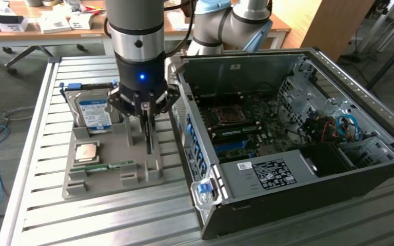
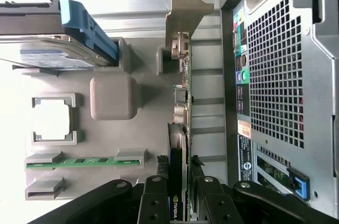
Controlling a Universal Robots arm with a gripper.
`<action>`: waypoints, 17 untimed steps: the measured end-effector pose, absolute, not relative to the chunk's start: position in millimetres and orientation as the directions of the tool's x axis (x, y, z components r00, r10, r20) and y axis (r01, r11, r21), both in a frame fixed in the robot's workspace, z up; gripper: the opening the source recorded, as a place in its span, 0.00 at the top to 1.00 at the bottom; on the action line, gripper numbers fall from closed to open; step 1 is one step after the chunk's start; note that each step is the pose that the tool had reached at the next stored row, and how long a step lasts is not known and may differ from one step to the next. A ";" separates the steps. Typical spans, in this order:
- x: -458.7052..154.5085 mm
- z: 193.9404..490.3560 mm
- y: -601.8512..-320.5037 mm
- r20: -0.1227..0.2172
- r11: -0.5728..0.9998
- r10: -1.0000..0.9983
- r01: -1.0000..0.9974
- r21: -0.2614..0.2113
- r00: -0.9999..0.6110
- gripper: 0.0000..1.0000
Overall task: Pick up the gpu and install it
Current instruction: 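Pick up the gpu and move the gpu toward the slot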
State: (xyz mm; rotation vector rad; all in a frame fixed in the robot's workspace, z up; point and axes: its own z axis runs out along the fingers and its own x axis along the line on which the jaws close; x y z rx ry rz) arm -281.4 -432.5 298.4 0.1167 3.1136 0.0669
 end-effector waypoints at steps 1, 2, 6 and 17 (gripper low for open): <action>-281.4 302.0 -432.5 -0.024 0.996 0.075 0.074 0.044 -0.997 0.74; -281.4 305.5 -432.5 -0.023 0.996 0.075 0.074 0.044 -0.997 0.74; -281.4 319.2 -432.5 -0.023 0.996 0.075 0.074 0.044 -0.997 0.74; -281.4 355.3 -432.5 -0.023 0.996 0.075 0.074 0.044 -0.997 0.74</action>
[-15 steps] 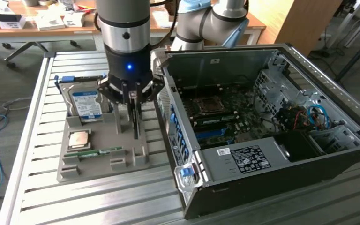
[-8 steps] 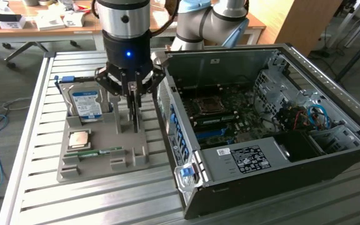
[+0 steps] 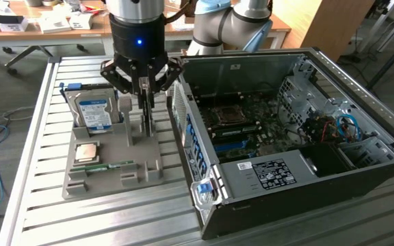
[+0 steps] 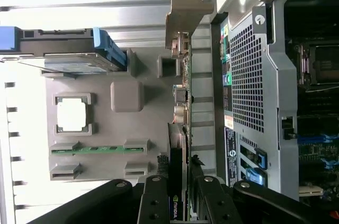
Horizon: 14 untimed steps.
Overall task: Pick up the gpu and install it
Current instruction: 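Pick up the gpu and move the gpu toward the slot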
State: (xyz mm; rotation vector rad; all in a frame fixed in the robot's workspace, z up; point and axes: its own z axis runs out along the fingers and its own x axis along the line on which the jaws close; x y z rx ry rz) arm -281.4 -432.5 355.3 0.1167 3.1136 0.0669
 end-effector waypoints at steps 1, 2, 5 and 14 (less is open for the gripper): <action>-281.4 358.0 -432.5 -0.023 0.996 0.075 0.074 0.044 -0.997 0.74; -281.4 360.7 -432.5 -0.023 0.996 0.075 0.074 0.044 -0.997 0.74; -281.4 368.2 -432.5 -0.024 0.996 0.075 0.074 0.044 -0.997 0.74; -281.4 395.0 -432.5 -0.023 0.996 0.075 0.074 0.044 -0.997 0.74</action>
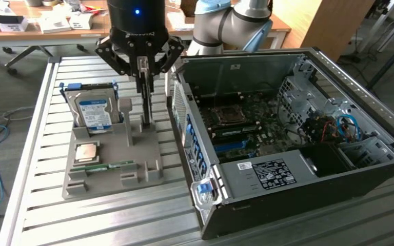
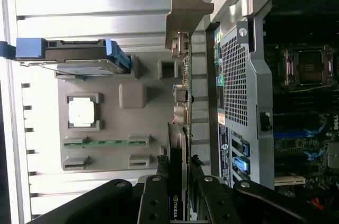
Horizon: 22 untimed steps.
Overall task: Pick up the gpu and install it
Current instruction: 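Pick up the gpu and move the gpu toward the slot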
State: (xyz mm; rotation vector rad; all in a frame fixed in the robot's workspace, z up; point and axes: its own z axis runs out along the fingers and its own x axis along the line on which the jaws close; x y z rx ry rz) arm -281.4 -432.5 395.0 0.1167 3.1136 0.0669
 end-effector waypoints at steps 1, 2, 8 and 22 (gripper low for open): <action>-281.4 397.6 -432.5 -0.023 0.996 0.075 0.074 0.044 -0.997 0.74; -281.4 399.5 -432.5 -0.023 0.996 0.075 0.074 0.044 -0.997 0.74; -281.4 405.2 -432.5 -0.023 0.997 0.063 0.062 0.044 -0.998 0.74; -270.3 406.0 -432.5 -0.022 0.997 0.062 0.061 0.044 -0.998 0.74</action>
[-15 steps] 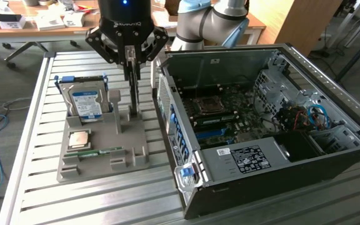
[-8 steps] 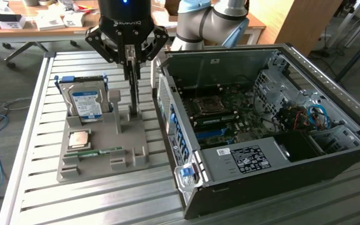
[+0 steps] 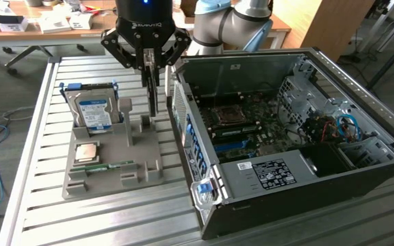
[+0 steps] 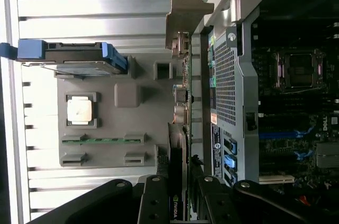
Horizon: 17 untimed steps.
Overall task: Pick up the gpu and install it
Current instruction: 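Pick up the gpu and move the gpu toward the slot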
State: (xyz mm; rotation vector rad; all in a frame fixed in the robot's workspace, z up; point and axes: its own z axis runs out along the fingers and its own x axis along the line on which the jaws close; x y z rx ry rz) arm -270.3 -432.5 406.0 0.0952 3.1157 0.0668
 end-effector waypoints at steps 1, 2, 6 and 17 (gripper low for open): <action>-269.0 406.2 -432.5 -0.022 0.997 0.061 0.060 0.044 -0.998 0.74; -267.6 406.5 -432.5 -0.021 0.997 0.061 0.061 0.044 -0.998 0.74; -260.6 407.7 -432.5 -0.018 0.997 0.061 0.061 0.043 -0.998 0.74; -236.0 409.0 -432.5 -0.013 0.997 0.061 0.061 0.043 -0.998 0.74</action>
